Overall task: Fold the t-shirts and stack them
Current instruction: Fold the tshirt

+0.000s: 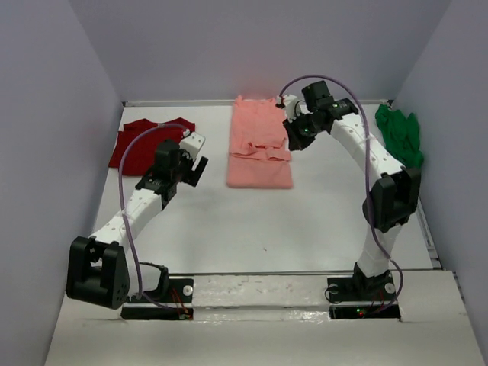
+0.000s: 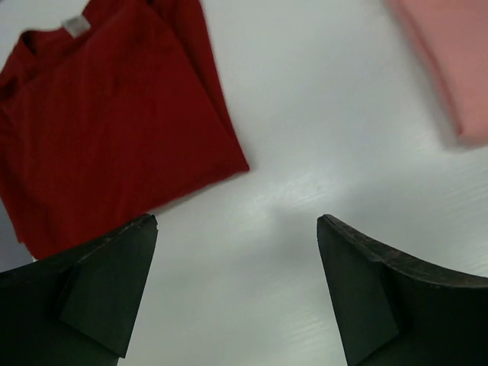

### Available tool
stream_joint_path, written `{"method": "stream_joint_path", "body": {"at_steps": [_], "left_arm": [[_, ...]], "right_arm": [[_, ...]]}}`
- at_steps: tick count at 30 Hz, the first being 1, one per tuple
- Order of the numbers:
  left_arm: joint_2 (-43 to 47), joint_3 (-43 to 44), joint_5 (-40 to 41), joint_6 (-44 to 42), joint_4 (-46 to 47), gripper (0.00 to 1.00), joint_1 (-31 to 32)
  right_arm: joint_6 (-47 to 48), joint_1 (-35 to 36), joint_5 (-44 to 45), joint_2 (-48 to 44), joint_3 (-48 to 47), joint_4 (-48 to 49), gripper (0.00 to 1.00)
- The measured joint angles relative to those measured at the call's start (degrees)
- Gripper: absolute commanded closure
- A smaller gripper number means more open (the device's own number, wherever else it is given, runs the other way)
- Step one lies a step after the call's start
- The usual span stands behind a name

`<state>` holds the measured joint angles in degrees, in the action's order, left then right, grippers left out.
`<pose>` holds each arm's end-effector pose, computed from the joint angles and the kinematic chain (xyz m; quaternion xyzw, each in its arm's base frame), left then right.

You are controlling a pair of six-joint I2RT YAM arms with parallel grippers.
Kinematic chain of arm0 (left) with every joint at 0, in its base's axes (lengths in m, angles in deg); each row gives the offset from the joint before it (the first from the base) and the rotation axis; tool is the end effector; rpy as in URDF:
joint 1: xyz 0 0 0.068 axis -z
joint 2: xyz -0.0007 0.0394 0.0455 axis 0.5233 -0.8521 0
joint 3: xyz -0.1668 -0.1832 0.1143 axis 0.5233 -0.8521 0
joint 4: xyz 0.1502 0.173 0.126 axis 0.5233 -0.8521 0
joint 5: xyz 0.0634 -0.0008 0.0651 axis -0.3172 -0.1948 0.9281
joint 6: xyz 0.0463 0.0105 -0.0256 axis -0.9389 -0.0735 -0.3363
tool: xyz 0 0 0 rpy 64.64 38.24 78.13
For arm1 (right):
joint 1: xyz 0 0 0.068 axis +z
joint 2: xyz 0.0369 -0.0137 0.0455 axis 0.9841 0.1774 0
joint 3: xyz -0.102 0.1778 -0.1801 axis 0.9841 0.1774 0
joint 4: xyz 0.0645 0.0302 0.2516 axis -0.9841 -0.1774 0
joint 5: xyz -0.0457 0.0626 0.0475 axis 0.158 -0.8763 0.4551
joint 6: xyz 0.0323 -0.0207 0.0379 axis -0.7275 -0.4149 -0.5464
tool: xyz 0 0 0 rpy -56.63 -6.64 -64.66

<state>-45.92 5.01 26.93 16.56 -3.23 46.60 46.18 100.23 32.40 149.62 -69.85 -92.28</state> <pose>0.2761 -0.0731 0.2745 0.2607 0.7884 0.0479 0.5552 0.3721 0.1516 0.3411 -0.3823 0.8598 0.1616 0.2975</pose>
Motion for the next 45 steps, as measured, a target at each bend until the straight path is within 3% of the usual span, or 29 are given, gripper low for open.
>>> {"method": "stream_joint_path", "body": {"at_steps": [3, 12, 17, 25, 35, 45], "left_arm": [[3.8, -6.7, 0.2, -1.8, -0.6, 0.01, -2.7], [16.7, -8.4, -3.2, -3.8, 5.3, 0.01, -9.2], [17.7, -9.5, -5.8, -3.8, 5.2, 0.01, -12.0], [17.5, -9.7, -7.4, -3.5, 4.6, 0.01, -13.3], [16.8, -9.7, -8.9, -3.0, 4.0, 0.01, -13.7], [16.9, -9.7, -10.6, -2.5, 3.7, 0.01, -14.4]], "right_arm": [[0.0, 1.8, -0.7, 6.5, 0.5, -1.2, 1.0], [1.4, 6.7, -1.8, 18.3, -8.3, -3.4, 1.0], [2.0, 7.1, -1.7, 25.1, -16.7, -2.9, 1.0], [2.6, 7.4, -1.5, 34.4, -21.0, -2.2, 1.0], [3.3, 8.2, -0.1, 35.9, -21.7, 0.3, 1.0], [3.4, 9.7, 6.6, 36.2, -22.2, 4.3, 1.0]]}}
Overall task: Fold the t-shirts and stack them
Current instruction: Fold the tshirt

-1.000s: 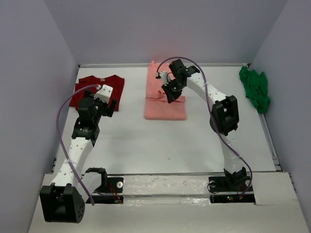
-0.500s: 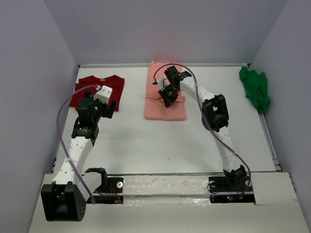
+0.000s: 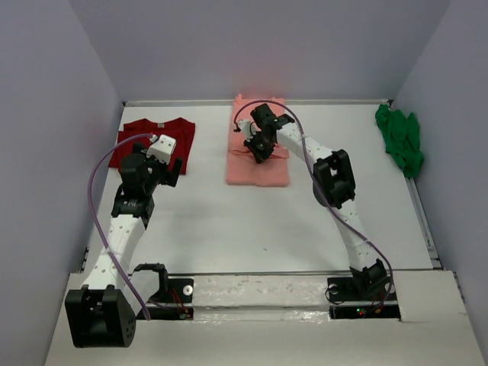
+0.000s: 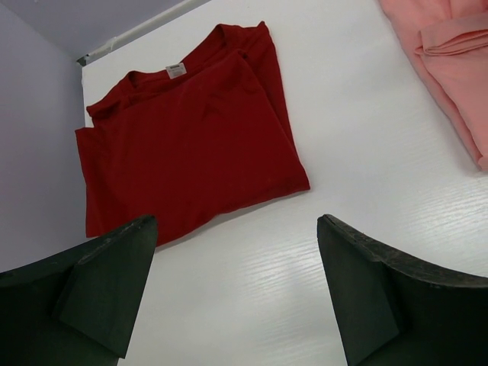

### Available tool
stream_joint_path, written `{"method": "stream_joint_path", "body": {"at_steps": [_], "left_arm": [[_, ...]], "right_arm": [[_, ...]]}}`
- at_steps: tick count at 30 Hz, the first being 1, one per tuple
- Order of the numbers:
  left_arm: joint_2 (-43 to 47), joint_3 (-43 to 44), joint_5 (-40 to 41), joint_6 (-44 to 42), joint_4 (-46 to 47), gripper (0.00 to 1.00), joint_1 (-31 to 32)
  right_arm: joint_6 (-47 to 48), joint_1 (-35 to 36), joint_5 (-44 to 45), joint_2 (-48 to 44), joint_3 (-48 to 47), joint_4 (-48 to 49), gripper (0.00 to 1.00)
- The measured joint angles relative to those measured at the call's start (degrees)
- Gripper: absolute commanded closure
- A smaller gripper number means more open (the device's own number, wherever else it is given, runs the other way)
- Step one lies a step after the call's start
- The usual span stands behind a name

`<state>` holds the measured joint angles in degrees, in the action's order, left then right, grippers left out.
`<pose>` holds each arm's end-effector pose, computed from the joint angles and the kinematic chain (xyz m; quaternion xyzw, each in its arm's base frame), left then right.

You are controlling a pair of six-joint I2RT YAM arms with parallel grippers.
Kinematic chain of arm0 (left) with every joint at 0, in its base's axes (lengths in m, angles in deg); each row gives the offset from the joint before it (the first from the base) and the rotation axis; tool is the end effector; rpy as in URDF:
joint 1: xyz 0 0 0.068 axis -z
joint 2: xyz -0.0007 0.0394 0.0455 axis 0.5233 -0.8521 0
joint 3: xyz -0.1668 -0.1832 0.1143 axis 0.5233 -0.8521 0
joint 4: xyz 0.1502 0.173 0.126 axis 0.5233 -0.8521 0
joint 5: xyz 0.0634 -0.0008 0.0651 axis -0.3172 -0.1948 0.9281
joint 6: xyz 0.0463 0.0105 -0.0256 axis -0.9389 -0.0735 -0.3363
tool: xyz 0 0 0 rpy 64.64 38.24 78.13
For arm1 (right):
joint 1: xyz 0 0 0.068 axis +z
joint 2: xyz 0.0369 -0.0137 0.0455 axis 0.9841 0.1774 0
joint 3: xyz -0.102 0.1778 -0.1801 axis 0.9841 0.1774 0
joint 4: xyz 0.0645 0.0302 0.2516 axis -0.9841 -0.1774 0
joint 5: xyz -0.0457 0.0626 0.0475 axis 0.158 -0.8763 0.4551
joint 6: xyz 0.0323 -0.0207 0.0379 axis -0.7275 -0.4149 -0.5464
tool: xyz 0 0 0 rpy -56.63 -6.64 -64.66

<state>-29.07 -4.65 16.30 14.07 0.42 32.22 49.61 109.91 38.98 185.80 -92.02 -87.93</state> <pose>0.2262 -0.0082 0.2908 0.2208 0.7411 0.0736 0.6298 0.4536 0.2726 0.1766 -0.4681 0.8490 0.1222 0.2124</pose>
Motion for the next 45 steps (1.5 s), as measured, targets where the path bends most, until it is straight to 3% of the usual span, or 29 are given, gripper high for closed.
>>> {"method": "stream_joint_path", "body": {"at_steps": [13, 25, 29, 31, 32, 33, 35, 41, 44, 45], "left_arm": [[0.2, 0.0, -2.2, 0.1, -0.3, 0.01, 0.0], [0.5, 0.0, -3.9, 0.1, -0.4, 0.01, 0.0], [0.5, 0.0, -5.0, 0.2, -0.4, 0.01, 0.0], [0.5, 0.0, -5.8, 0.4, -0.4, 0.01, 0.0], [0.5, 0.0, -6.6, 0.7, -0.5, 0.01, 0.0], [0.6, 0.0, -7.1, 0.9, -0.5, 0.01, 0.0], [0.6, 0.0, -9.1, 1.6, -0.7, 0.01, 0.0], [-1.6, 1.1, -18.9, 5.5, -3.0, 0.01, -0.9], [-5.3, 2.6, -24.4, 7.9, -4.2, 0.01, -1.3], [-6.6, 3.3, -25.9, 8.5, -4.6, 0.06, -1.4]], "right_arm": [[4.2, 0.7, 16.0, 0.0, -1.0, 12.0, 1.0], [12.2, 0.7, 34.4, -1.4, -1.9, 32.9, 1.0], [12.0, 0.9, 35.5, -10.2, 8.7, 35.0, 1.0], [11.5, 1.0, 35.8, -16.5, 15.8, 34.4, 0.97], [10.8, 1.1, 35.8, -19.6, 19.2, 34.4, 0.9], [10.2, 1.1, 36.0, -24.0, 23.4, 34.0, 0.82], [8.3, 1.1, 36.2, -31.5, 30.0, 33.6, 0.53], [5.3, 1.1, 35.3, -52.1, 48.6, 31.1, 0.44], [3.1, 0.9, 34.4, -56.3, 52.8, 29.1, 0.4], [1.9, 0.5, 33.8, -57.5, 54.5, 27.6, 0.39]]}}
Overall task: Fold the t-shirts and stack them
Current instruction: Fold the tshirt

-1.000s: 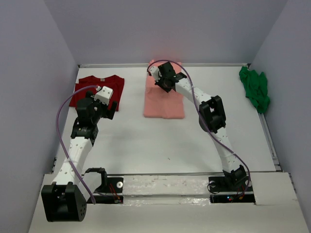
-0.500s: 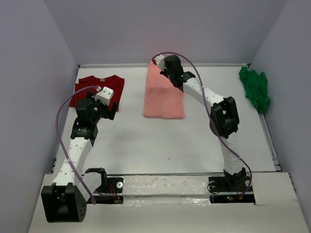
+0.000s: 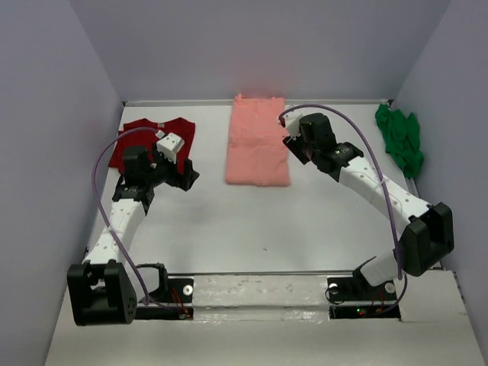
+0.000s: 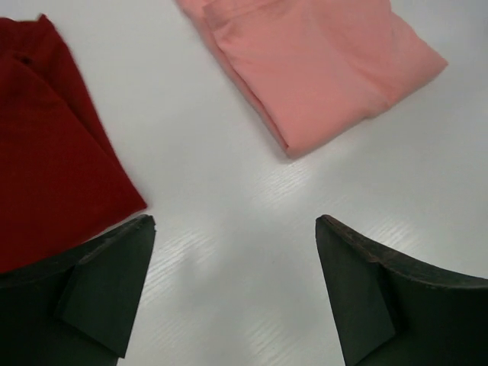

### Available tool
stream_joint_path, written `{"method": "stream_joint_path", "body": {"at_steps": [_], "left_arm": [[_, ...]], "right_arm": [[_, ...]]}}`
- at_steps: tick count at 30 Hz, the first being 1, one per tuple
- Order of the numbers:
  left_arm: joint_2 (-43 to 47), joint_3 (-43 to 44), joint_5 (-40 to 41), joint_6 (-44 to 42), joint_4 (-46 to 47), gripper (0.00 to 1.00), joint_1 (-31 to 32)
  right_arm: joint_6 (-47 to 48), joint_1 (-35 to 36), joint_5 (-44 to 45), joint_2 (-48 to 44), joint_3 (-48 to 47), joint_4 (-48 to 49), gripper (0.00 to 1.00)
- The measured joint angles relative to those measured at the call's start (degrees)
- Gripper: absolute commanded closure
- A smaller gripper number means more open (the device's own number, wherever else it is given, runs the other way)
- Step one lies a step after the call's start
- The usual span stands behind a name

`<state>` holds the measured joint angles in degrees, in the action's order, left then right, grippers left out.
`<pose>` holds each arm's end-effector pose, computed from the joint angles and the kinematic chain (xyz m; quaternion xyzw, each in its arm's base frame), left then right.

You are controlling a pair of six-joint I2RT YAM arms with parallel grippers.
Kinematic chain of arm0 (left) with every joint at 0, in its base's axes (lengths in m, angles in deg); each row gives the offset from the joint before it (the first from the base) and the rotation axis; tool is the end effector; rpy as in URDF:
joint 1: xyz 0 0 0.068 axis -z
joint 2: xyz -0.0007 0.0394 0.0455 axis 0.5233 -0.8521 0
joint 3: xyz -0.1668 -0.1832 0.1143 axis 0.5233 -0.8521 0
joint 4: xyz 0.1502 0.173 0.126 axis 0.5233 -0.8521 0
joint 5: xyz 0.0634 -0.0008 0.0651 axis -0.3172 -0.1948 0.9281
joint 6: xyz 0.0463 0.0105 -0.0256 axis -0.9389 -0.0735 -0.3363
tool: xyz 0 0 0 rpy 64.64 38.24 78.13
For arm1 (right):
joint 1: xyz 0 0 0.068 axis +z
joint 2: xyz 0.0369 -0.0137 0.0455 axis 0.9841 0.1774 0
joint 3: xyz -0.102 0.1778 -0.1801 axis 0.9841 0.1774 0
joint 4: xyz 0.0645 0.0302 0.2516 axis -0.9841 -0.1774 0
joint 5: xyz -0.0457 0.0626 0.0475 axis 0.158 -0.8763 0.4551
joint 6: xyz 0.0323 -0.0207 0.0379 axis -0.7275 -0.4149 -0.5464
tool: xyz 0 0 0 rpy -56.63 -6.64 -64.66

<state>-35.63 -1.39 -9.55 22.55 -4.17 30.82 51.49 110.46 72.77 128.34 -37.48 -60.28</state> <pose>0.2411 -0.0172 0.2799 0.2793 0.7468 -0.1589 0.5823 0.2982 0.1623 0.3310 -0.3422 0.8032 -0.1412 0.4668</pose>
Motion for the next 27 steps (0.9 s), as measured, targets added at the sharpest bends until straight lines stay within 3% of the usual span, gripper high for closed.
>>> {"method": "stream_joint_path", "body": {"at_steps": [2, 8, 14, 17, 24, 27], "left_arm": [[-5.9, 3.3, -2.9, 1.6, -1.8, 0.1, 0.0], [-20.3, 9.6, -8.5, 7.4, -4.3, 0.12, 0.0], [-29.1, 13.2, -12.5, 13.9, -4.4, 0.18, 1.8], [-33.7, 15.6, -14.3, 16.4, -4.3, 0.18, 4.0], [-44.2, 20.5, -18.1, 18.2, -5.0, 0.34, 6.3], [-48.0, 22.1, -18.4, 18.2, -6.3, 0.35, 7.0]], "right_arm": [[-2.0, -0.5, -1.5, -0.8, 2.6, -2.0, 0.35], [-9.8, -7.1, -12.5, 2.3, 5.1, -9.8, 0.39], [-16.3, -16.2, -25.7, 14.4, -3.5, -15.6, 0.39], [-17.7, -17.5, -30.1, 18.4, -7.9, -18.3, 0.39], [-19.5, -18.0, -39.3, 25.9, -18.1, -23.2, 0.39], [-19.8, -18.2, -42.4, 27.0, -19.3, -24.7, 0.38]]}}
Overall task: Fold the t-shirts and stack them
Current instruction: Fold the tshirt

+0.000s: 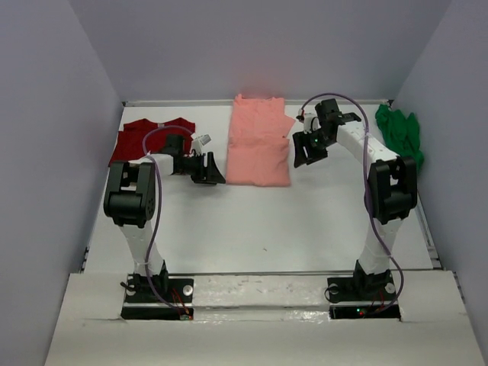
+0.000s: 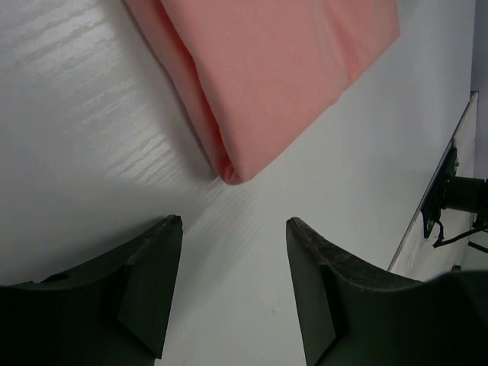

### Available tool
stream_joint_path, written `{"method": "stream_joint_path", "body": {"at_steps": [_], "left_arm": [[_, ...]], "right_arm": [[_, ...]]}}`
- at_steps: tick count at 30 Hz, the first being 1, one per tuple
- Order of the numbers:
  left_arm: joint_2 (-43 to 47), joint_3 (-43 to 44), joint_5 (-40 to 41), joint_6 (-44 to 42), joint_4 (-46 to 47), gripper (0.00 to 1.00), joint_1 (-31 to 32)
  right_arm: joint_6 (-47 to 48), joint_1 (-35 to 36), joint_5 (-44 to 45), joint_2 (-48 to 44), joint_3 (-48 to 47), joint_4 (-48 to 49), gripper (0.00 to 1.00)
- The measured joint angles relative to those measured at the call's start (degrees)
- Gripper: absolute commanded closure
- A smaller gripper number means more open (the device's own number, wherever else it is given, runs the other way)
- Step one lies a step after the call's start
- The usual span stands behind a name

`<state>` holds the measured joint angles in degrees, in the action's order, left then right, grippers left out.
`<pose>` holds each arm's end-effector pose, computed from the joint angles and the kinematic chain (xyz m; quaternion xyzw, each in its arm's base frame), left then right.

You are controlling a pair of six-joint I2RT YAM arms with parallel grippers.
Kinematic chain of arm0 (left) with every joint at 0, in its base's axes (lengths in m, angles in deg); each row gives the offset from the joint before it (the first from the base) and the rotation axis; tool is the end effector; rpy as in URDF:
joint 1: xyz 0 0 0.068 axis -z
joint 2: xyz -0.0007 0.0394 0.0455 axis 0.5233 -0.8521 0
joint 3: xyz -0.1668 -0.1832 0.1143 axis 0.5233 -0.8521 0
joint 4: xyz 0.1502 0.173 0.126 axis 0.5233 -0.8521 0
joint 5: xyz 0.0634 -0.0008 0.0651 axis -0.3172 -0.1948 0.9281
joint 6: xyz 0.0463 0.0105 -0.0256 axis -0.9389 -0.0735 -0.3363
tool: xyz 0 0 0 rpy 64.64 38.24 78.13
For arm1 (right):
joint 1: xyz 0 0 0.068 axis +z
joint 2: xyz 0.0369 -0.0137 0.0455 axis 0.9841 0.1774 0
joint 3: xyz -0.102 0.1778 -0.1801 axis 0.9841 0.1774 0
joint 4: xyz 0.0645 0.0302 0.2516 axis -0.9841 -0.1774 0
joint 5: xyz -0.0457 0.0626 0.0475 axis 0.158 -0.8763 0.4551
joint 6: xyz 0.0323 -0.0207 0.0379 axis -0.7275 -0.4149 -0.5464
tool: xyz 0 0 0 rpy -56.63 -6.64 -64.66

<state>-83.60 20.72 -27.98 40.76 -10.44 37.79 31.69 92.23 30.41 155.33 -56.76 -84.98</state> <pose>0.3728 -0.0694 0.1512 0.1821 0.8368 -0.4430 0.2652 0.4020 0.1022 0.2401 -0.1979 0.9416 0.1944 0.1907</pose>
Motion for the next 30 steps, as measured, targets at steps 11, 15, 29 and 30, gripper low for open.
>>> {"method": "stream_joint_path", "body": {"at_steps": [11, 15, 29, 30], "left_arm": [[-4.6, 4.0, 0.2, 0.3, -1.4, 0.45, 2.9], [-6.2, 5.7, 0.3, 0.8, -1.4, 0.53, 3.1], [-7.0, 7.0, 4.6, 2.3, -1.2, 0.62, 3.1], [-7.0, 7.2, 4.7, 2.3, -1.2, 0.62, 3.2]], "right_arm": [[-0.2, -0.4, -5.0, 2.0, 1.2, -1.5, 0.35], [-0.1, -0.4, -6.0, 3.8, 1.2, -1.6, 0.34], [0.0, -0.4, -9.4, 10.7, -1.1, -2.7, 0.31], [0.1, -0.4, -9.6, 10.9, -1.4, -2.7, 0.3]]}}
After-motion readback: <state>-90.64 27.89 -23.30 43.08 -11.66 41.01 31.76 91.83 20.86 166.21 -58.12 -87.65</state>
